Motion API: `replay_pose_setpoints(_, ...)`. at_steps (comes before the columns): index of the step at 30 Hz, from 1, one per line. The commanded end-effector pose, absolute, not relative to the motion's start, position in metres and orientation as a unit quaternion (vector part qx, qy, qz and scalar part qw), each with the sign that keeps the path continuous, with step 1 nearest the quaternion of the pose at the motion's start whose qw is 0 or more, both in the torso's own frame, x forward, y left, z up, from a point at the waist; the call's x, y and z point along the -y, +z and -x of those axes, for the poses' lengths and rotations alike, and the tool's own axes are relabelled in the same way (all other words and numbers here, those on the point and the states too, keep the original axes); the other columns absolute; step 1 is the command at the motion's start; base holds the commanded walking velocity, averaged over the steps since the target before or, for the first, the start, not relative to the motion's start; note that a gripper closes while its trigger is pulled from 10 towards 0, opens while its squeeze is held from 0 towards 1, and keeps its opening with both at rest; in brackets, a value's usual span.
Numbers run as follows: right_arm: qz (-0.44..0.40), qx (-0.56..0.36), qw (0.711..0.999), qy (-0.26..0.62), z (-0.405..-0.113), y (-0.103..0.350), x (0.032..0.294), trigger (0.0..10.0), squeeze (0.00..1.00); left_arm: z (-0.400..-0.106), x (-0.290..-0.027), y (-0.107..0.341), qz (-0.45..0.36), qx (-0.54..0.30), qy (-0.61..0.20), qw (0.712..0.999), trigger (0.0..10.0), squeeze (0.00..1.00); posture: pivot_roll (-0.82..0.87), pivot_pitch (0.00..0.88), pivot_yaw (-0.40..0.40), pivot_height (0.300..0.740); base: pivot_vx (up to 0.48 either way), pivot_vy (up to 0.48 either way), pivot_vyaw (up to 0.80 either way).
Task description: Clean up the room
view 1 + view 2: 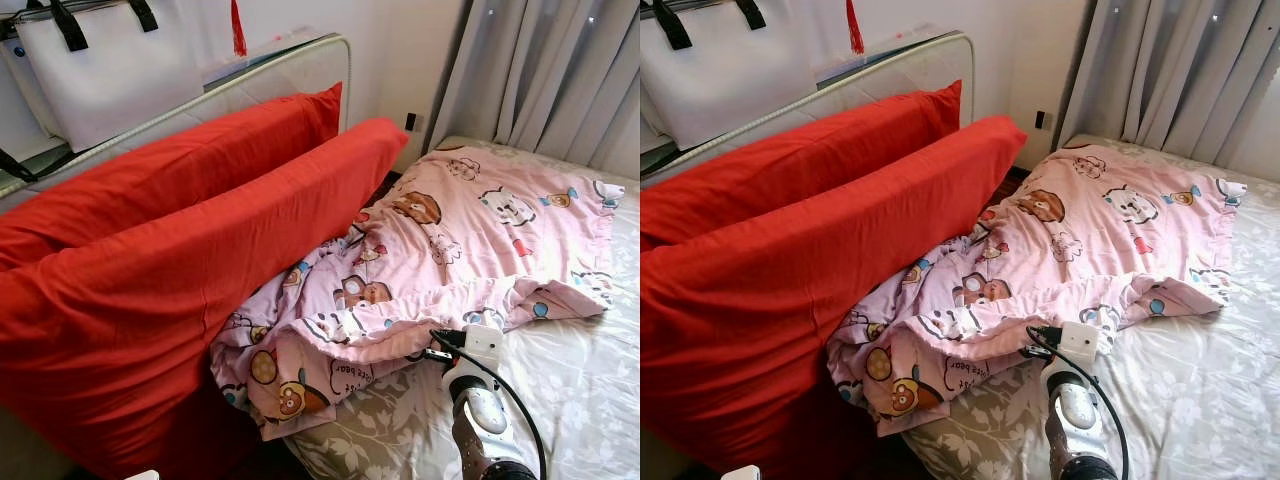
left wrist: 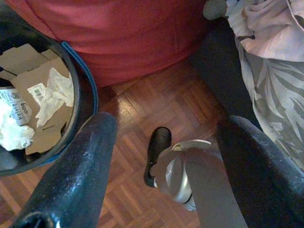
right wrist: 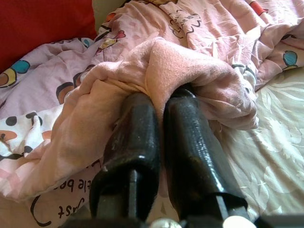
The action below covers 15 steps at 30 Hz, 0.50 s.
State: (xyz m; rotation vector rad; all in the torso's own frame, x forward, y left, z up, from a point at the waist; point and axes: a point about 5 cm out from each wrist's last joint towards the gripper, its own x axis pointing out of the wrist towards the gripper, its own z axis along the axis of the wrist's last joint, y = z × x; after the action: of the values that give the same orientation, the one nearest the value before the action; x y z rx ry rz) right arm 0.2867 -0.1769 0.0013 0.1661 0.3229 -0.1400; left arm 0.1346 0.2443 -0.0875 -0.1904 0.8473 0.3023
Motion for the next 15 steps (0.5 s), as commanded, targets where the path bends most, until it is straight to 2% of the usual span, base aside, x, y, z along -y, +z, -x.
replay_pose_setpoints(1, -0.083, -0.144, 0.983, -0.073, -0.2938, 0.0095, 0.1781, 10.0, 0.0, -0.1297, -0.2459, -0.0893, 0.089, -0.42, 0.146, 0.891, 10.0, 0.0, -0.01, 0.016, -0.019, 0.74, 0.0, 0.0, 0.0)
replay_pose_setpoints(15, -0.079, -0.141, 0.984, -0.078, -0.2943, 0.0104, 0.1801, 10.0, 0.0, -0.1307, -0.2462, -0.0887, 0.089, -0.418, 0.143, 0.893, 10.0, 0.0, 0.0, 0.022, -0.014, 0.74, -0.254, 0.0, 0.0)
